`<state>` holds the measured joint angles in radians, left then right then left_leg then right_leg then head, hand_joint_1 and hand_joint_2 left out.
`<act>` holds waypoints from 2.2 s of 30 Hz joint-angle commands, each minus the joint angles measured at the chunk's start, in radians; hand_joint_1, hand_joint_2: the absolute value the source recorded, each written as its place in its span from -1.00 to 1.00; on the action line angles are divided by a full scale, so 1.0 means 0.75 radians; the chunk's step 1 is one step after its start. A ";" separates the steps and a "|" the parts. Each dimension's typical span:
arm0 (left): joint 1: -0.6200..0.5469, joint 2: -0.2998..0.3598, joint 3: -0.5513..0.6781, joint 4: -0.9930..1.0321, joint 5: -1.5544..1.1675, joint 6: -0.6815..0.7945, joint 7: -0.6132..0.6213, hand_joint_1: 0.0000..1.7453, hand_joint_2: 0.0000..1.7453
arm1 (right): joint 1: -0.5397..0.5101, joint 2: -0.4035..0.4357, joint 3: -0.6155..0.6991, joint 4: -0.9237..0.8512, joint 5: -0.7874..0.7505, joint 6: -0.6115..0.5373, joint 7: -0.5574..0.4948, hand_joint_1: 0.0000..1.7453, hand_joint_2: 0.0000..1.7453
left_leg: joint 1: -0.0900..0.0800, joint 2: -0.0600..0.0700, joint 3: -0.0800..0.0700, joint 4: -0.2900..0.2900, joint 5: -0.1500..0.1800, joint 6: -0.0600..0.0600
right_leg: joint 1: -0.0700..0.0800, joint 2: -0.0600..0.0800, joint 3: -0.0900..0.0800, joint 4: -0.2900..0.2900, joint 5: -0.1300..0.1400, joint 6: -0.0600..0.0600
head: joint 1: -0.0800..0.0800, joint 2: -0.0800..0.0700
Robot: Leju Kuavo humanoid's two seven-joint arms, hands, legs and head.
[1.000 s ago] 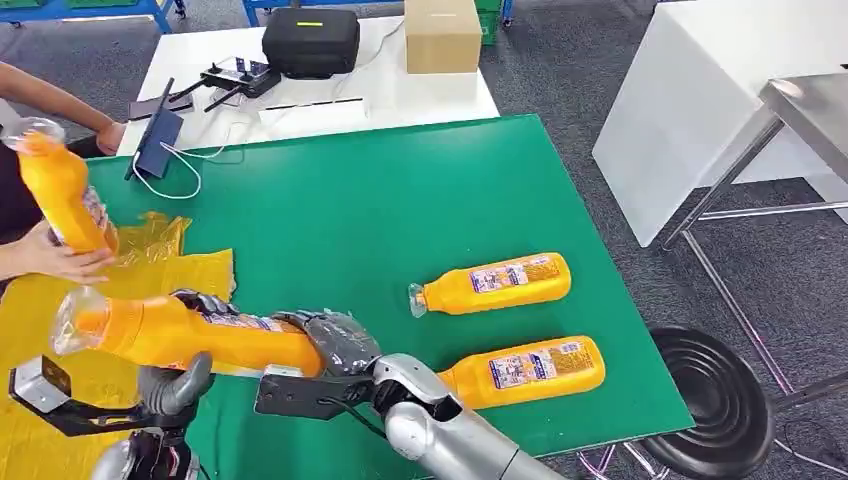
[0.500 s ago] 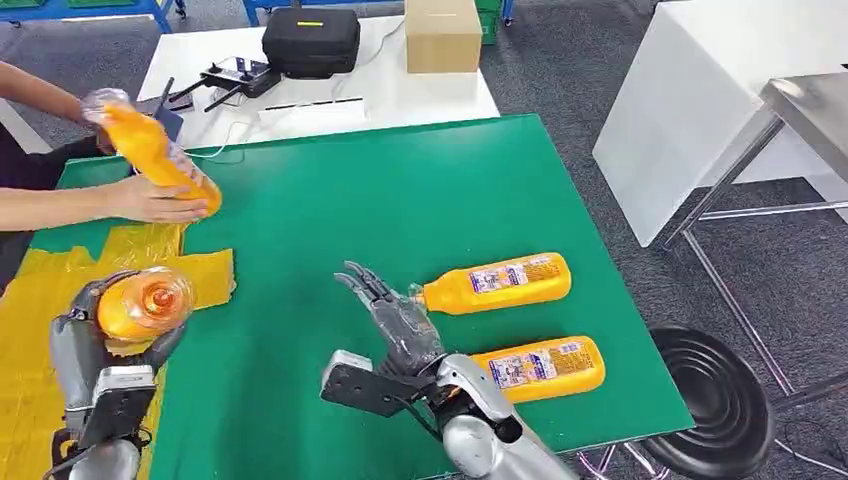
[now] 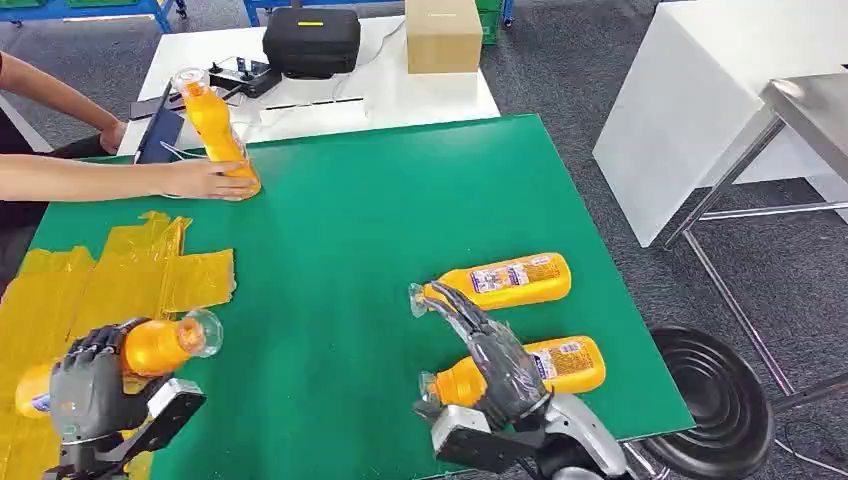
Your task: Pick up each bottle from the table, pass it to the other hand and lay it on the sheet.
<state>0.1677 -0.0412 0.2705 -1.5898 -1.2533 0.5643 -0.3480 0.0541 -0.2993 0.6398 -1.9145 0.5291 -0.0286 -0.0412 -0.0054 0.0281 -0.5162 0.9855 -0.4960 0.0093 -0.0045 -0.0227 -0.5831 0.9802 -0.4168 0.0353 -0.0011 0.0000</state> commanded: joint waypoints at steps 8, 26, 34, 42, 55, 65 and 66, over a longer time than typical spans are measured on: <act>-0.163 0.184 -0.204 0.642 -0.174 -0.168 0.164 1.00 1.00 | 0.280 -0.468 -0.183 -0.269 -0.067 0.096 0.048 -1.00 1.00 | 0.000 -0.007 0.005 -0.002 0.000 0.000 | -0.001 -0.003 0.006 -0.002 -0.001 -0.001 | -0.001 0.000; -0.170 0.255 -0.248 0.607 0.097 -0.335 0.048 -1.00 1.00 | 0.223 -0.460 -0.335 -0.074 -0.086 0.224 0.183 -1.00 1.00 | 0.001 -0.002 0.014 -0.005 0.002 0.000 | -0.002 0.004 0.016 -0.003 0.003 -0.002 | -0.001 0.000; -0.121 0.214 -0.185 0.283 0.694 -0.745 -0.227 -1.00 1.00 | 0.112 -0.405 -0.356 0.118 -0.074 0.328 0.186 -1.00 1.00 | 0.002 -0.002 0.013 -0.002 0.002 0.000 | -0.001 0.004 0.015 -0.002 0.003 -0.002 | -0.002 0.000; -0.103 0.201 -0.164 0.222 0.884 -0.914 -0.301 -1.00 1.00 | 0.111 -0.437 -0.378 0.125 -0.093 0.367 0.180 -1.00 1.00 | 0.000 -0.004 0.010 -0.002 0.002 0.001 | -0.002 0.002 0.012 -0.001 0.001 -0.001 | -0.001 0.000; -0.117 0.180 -0.197 0.141 1.037 -1.069 -0.329 -1.00 1.00 | 0.060 -0.522 -0.307 0.228 -0.057 0.506 0.244 -1.00 1.00 | 0.000 -0.006 0.007 -0.001 0.002 0.002 | -0.002 0.001 0.009 -0.002 0.002 0.000 | -0.001 0.000; -0.246 0.186 -0.286 0.255 1.079 -1.068 -0.308 -1.00 1.00 | -0.002 -0.646 -0.127 0.369 -0.006 0.654 0.258 -1.00 1.00 | -0.001 -0.009 0.009 -0.003 0.004 0.001 | -0.002 -0.002 0.012 -0.005 0.002 -0.001 | -0.001 0.000; -0.246 0.186 -0.286 0.255 1.079 -1.068 -0.308 -1.00 1.00 | -0.002 -0.646 -0.127 0.369 -0.006 0.654 0.258 -1.00 1.00 | -0.002 -0.007 0.010 -0.003 0.003 0.002 | -0.003 -0.002 0.012 -0.003 0.001 0.000 | -0.001 0.000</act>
<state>0.0430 0.1129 0.1049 -1.4763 -0.4559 -0.2338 -0.5879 0.0999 -0.7824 0.4197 -1.7818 0.5009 0.4467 0.1469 -0.0082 0.0260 -0.5109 0.9853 -0.4944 0.0117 -0.0079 -0.0238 -0.5778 0.9810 -0.4164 0.0356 -0.0019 0.0000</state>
